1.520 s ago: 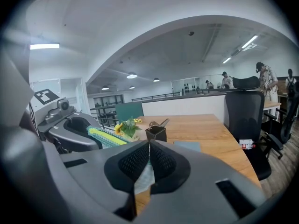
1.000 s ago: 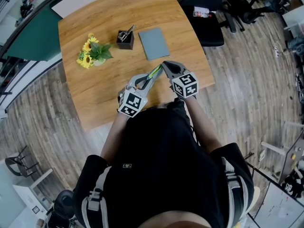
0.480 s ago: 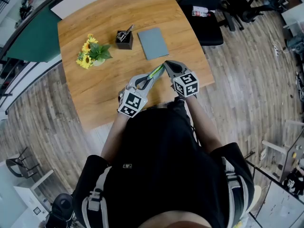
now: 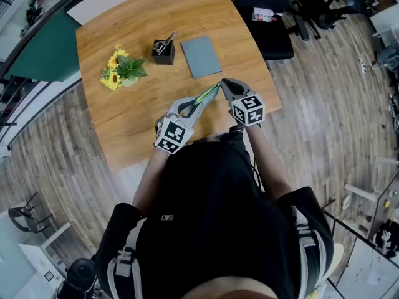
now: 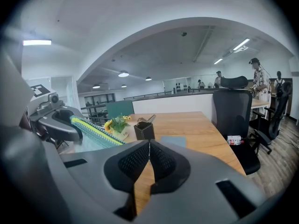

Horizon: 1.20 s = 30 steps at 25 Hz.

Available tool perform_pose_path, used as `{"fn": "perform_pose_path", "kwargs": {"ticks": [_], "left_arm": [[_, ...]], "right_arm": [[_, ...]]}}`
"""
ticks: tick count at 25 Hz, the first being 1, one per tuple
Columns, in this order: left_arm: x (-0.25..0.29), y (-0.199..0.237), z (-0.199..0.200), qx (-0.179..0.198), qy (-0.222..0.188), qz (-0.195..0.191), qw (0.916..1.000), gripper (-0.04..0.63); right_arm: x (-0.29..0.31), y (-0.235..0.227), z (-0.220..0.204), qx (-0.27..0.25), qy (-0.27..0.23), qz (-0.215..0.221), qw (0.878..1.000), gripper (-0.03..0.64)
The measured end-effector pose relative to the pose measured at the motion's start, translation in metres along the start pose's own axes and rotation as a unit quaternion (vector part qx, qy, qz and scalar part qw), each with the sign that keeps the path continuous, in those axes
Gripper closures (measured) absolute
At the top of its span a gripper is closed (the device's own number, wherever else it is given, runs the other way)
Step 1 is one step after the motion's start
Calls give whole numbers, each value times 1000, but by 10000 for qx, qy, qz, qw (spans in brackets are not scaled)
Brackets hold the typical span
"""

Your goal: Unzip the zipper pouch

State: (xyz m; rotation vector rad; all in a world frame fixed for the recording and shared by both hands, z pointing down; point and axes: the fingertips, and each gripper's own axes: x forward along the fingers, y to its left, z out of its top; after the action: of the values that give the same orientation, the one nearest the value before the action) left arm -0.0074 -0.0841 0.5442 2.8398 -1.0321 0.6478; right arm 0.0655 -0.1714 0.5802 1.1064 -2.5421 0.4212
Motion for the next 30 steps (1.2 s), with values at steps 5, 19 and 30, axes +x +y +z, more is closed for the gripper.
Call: {"fn": "perform_pose_path", "kwargs": {"ticks": [5,19,30], "left_arm": [[2,0,2,-25,-17,-9,10000,563],[1,-5,7,-150,-129,-207,9996,564],[-6,0,11,-379,-251,-214,9987,565]], "right_arm": [[-2,-9,-1,30,6,-63,10000,609],[-6,-21,-7,130,-5,-197,9997,606],[-6,-22,-10,37,5,-255,9997,572]]}}
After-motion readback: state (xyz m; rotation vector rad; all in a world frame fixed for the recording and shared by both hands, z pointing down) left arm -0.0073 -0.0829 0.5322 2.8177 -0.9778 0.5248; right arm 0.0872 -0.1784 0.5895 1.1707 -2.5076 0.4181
